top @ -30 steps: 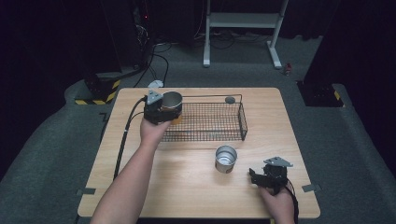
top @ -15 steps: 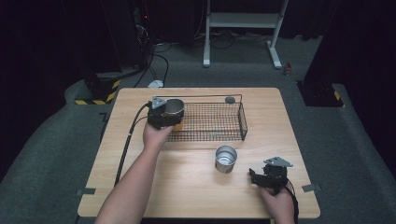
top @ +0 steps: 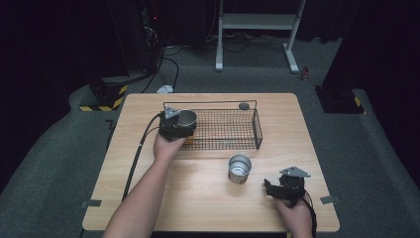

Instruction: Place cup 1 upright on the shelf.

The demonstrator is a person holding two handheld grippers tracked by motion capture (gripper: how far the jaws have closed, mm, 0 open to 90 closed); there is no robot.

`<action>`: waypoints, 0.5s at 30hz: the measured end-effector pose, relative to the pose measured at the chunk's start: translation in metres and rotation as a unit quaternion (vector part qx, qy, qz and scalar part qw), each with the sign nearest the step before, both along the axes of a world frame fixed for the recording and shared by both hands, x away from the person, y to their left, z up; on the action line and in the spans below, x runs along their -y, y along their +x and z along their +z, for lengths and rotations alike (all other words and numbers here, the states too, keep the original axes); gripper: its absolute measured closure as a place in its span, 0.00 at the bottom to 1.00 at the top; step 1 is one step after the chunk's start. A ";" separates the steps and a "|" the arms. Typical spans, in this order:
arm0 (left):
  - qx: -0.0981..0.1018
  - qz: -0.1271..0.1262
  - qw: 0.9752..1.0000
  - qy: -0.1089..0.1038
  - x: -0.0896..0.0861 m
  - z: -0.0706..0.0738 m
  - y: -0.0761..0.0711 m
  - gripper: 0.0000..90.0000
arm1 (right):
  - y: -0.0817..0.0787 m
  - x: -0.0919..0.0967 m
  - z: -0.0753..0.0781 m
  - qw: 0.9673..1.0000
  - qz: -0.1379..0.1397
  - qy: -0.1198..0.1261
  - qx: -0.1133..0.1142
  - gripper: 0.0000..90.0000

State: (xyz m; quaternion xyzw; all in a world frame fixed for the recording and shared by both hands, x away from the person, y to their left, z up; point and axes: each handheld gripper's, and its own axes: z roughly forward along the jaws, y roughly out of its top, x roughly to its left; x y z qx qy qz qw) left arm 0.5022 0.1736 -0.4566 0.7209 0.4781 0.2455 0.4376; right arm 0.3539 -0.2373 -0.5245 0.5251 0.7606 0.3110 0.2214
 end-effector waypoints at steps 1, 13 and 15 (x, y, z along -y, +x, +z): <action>-0.001 0.001 1.000 0.003 0.000 -0.001 0.000 0.15 | 0.000 0.000 0.000 1.000 0.000 0.000 0.000 0.15; -0.013 0.003 1.000 0.011 0.003 -0.005 0.001 0.15 | 0.000 0.000 0.000 1.000 0.000 0.000 0.000 0.15; -0.014 0.003 1.000 0.010 0.002 -0.005 0.001 0.15 | 0.000 0.000 0.000 1.000 0.001 -0.001 0.001 0.15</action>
